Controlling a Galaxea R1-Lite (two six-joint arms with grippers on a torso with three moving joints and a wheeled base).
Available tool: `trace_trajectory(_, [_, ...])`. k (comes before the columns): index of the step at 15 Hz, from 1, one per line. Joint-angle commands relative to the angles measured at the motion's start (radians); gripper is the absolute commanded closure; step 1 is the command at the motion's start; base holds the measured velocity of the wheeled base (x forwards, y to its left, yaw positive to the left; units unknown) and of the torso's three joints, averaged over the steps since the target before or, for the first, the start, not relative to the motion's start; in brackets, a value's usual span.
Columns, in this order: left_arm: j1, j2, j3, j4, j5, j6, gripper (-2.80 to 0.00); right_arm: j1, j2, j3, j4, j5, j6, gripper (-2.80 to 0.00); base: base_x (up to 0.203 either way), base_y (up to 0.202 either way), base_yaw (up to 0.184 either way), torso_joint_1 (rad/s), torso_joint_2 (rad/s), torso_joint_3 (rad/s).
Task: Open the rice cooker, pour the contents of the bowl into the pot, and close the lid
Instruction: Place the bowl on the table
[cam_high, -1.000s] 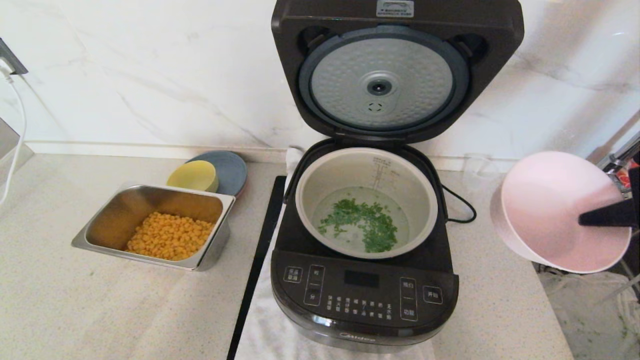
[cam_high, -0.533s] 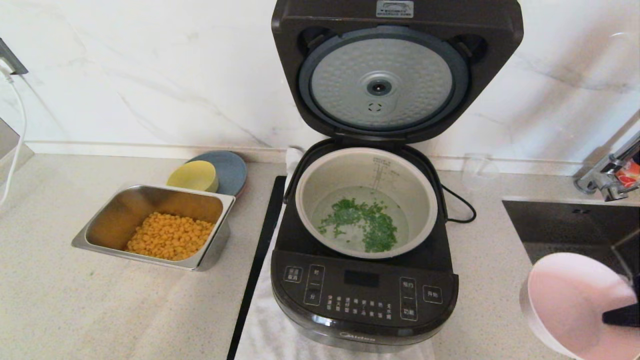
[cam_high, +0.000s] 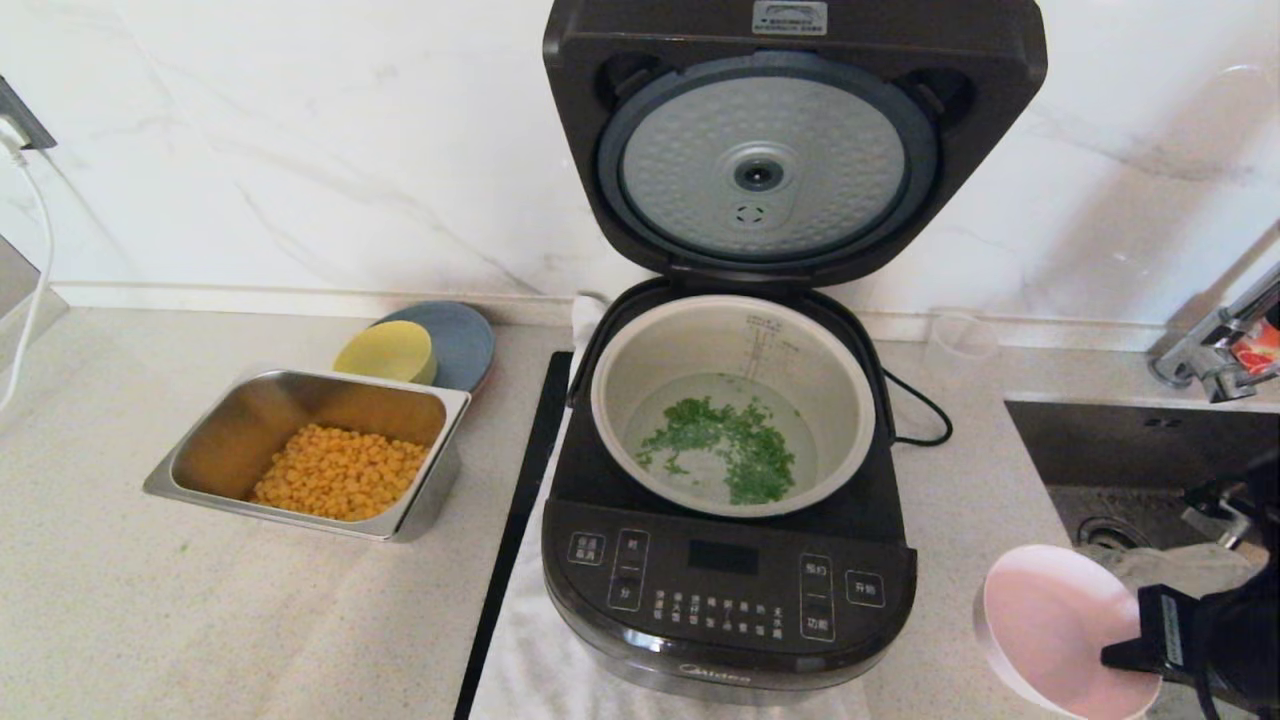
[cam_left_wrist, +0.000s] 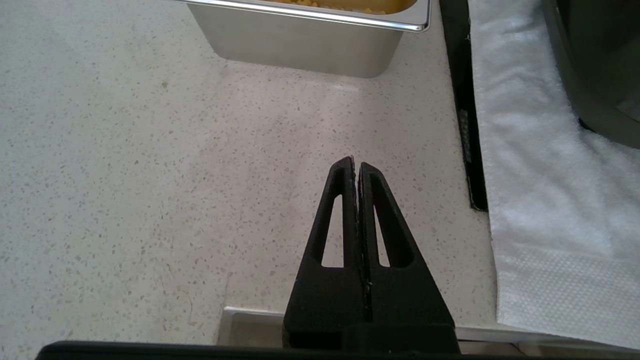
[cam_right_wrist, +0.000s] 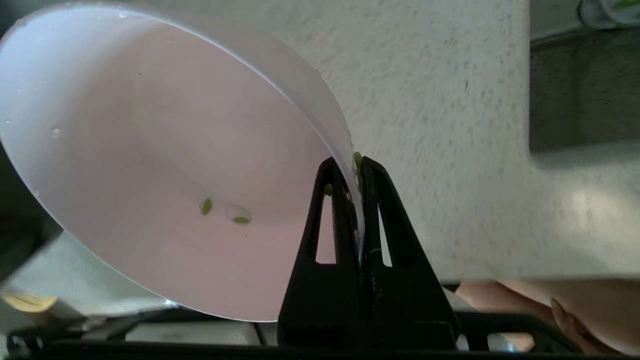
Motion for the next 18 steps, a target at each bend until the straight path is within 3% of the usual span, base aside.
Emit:
trace_trajectory(1, [0.000, -0.001, 0.000, 0.000, -0.002, 0.000, 0.00, -0.025, 0.138, 0.004, -0.060, 0.007, 0.001, 0.00, 0.000, 0.000, 0.000, 0.000, 0.00, 0.000])
trace_trajectory(6, [0.000, -0.001, 0.000, 0.000, 0.000, 0.000, 0.00, -0.029, 0.285, 0.009, -0.188, 0.009, 0.003, 0.00, 0.000, 0.000, 0.000, 0.000, 0.00, 0.000])
trace_trajectory(18, [0.000, -0.001, 0.000, 0.000, -0.002, 0.000, 0.00, -0.033, 0.341, -0.095, -0.188, 0.011, 0.045, 0.00, 0.000, 0.000, 0.000, 0.000, 0.00, 0.000])
